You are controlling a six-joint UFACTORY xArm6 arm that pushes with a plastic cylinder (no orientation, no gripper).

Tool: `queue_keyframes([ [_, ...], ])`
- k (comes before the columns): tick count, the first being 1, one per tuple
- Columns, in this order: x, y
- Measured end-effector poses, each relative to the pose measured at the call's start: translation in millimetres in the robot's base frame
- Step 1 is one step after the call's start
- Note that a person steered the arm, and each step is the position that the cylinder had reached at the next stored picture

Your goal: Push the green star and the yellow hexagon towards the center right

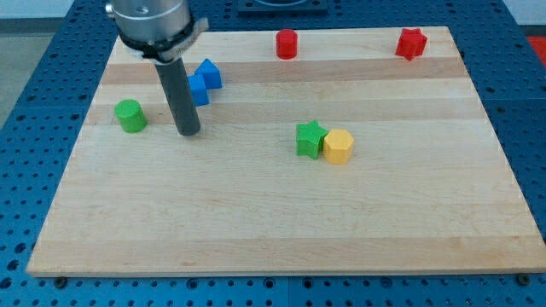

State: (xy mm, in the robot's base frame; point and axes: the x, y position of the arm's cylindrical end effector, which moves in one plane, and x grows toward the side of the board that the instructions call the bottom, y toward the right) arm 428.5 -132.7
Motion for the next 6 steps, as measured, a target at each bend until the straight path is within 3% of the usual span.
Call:
queue_keyframes([
  [1, 18.1, 29.7],
  [3, 19.0, 128.7],
  [6, 21.9, 221.6],
])
